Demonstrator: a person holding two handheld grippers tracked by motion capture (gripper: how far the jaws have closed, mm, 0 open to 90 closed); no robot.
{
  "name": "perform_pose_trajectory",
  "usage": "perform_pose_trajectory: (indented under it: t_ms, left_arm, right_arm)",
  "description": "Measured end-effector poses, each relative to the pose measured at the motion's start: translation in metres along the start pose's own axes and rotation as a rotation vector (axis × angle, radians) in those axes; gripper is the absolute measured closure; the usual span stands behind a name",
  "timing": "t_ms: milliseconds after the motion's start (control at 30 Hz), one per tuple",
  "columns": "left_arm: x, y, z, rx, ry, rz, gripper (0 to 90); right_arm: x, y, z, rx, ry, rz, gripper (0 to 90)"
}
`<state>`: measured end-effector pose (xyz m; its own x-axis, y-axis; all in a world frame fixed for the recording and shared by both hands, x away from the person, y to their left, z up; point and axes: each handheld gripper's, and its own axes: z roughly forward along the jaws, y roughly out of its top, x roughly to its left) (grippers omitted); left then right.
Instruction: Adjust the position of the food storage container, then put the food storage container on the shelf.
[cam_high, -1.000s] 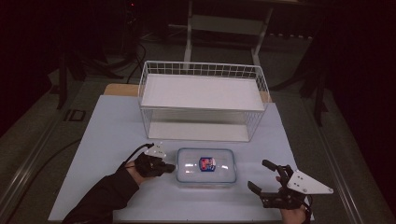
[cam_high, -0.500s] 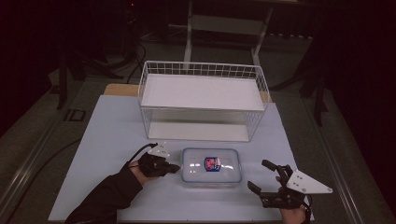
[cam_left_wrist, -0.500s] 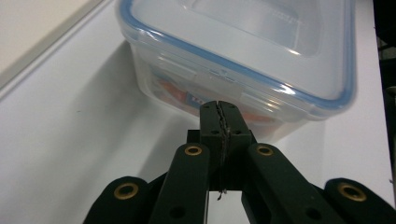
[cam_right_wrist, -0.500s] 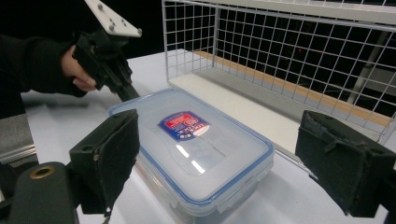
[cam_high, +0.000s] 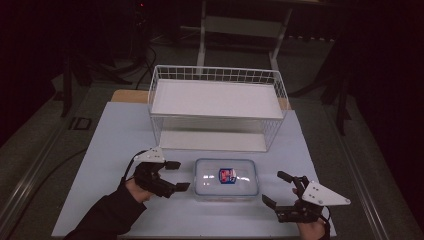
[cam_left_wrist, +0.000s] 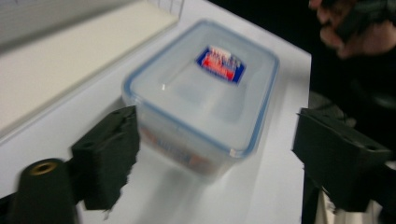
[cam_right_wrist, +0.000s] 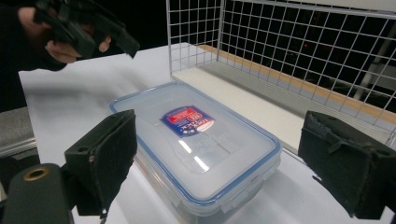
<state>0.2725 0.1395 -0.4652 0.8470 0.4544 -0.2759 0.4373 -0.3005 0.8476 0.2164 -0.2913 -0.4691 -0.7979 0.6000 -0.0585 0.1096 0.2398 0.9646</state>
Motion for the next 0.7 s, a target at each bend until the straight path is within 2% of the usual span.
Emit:
perform_pose_trajectory:
  t_ms: [67, 133, 233, 367, 433, 500, 600, 667, 700]
  left_arm:
    - [-0.004, 0.005, 0.001, -0.028, 0.012, -0.017, 8.2]
    - [-0.008, 0.010, 0.002, -0.047, 0.014, -0.046, 7.6]
    - [-0.013, 0.016, 0.004, -0.083, 0.044, -0.082, 7.4]
    - [-0.018, 0.021, 0.009, -0.070, 0.071, -0.080, 7.2]
    - [-0.016, 0.024, 0.013, -0.058, 0.060, -0.099, 7.4]
    - [-0.014, 0.026, 0.016, -0.055, 0.057, -0.119, 7.4]
    - [-0.010, 0.027, 0.022, -0.039, 0.069, -0.142, 7.5]
    - [-0.006, 0.028, 0.026, -0.031, 0.065, -0.169, 7.6]
    - [-0.003, 0.027, 0.028, -0.026, 0.065, -0.188, 7.7]
  right_arm:
    - [0.001, 0.000, 0.001, 0.001, -0.009, -0.005, 10.8]
    - [0.002, 0.001, 0.002, -0.002, -0.024, -0.006, 10.8]
    - [0.006, 0.004, 0.003, -0.011, -0.060, -0.006, 10.8]
    - [0.007, 0.010, 0.005, -0.013, -0.082, -0.022, 12.4]
    - [0.006, 0.014, 0.008, -0.011, -0.067, -0.009, 13.8]
    - [0.005, 0.017, 0.012, -0.002, -0.071, -0.018, 14.1]
    - [0.001, 0.022, 0.020, 0.006, -0.045, -0.016, 14.0]
    - [-0.002, 0.024, 0.024, 0.014, -0.052, -0.002, 14.3]
    - [-0.004, 0.026, 0.026, 0.037, -0.060, 0.003, 13.6]
